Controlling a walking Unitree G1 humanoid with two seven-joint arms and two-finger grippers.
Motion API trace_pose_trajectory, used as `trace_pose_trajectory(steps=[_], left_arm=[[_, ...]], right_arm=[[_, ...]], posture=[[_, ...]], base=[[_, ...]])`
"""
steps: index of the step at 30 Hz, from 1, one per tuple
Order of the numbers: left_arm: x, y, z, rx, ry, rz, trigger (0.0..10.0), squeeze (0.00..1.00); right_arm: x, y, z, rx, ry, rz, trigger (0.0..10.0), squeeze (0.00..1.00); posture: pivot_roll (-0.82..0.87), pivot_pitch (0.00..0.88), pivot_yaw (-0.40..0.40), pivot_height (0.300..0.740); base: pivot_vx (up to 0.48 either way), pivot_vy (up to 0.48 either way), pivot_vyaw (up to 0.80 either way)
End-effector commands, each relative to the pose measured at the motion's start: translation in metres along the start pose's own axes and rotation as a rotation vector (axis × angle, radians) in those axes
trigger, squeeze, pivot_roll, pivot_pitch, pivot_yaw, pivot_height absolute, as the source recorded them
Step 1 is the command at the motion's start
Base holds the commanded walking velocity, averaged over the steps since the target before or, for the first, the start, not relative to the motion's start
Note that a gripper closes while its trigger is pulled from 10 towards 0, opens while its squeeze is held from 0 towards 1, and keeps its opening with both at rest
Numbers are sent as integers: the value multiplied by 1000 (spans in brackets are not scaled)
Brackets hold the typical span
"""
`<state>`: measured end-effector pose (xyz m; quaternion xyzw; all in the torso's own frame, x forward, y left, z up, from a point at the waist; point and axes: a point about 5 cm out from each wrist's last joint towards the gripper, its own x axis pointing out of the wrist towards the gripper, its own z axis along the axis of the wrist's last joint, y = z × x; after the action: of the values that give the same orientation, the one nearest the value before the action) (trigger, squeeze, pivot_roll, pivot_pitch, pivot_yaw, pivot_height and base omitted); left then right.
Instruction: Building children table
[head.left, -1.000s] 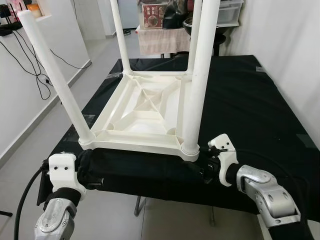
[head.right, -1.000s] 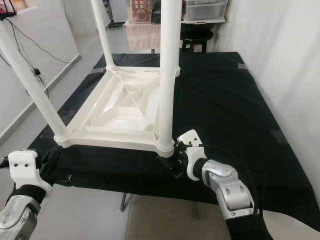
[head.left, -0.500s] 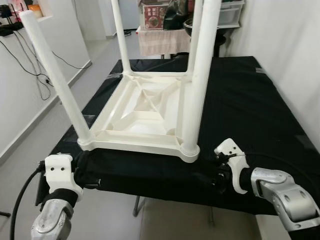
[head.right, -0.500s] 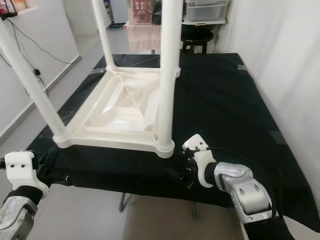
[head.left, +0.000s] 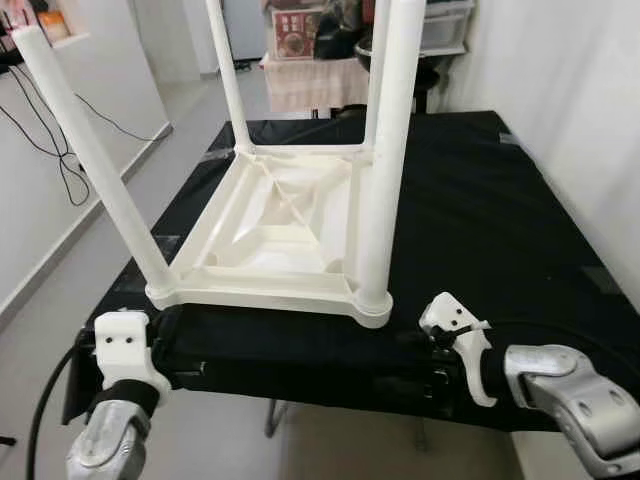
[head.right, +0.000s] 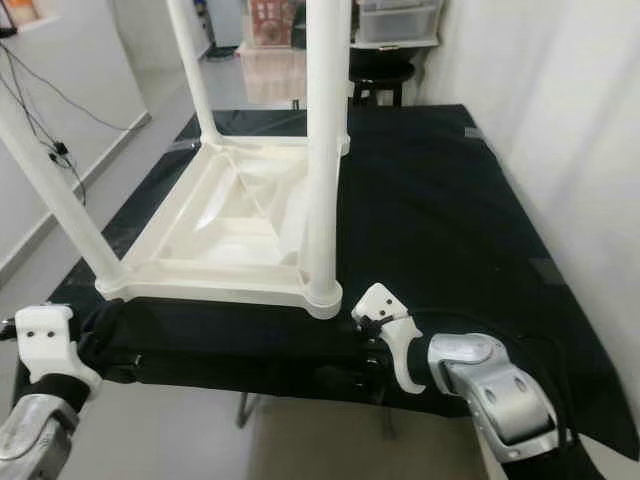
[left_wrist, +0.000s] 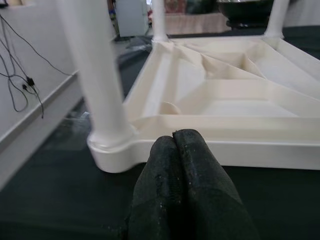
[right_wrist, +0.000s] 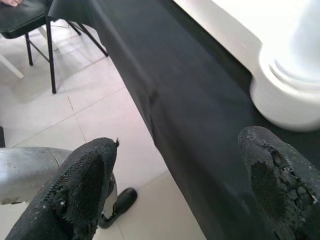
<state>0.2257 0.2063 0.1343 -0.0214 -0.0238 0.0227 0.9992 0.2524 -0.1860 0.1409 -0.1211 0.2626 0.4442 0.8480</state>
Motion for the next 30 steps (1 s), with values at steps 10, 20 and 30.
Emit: trace_pose_trajectory(steps=[10, 20, 30], left_arm=[[-1, 5, -6, 15, 44, 6, 10000, 0], [-1, 4, -3, 35, 25, 1, 10000, 0], [0, 4, 0, 31, 13, 13, 10000, 0]], right_arm=[[9, 8, 4, -7, 1, 41, 10000, 0], [18, 0, 11, 2, -23, -41, 10000, 0], [29, -12, 21, 35, -93, -175, 10000, 0]], posture=[[-76, 19, 47, 740], [-74, 10, 45, 740], [-75, 6, 46, 740]], base=[[0, 288, 0], [0, 240, 0], [0, 0, 0]])
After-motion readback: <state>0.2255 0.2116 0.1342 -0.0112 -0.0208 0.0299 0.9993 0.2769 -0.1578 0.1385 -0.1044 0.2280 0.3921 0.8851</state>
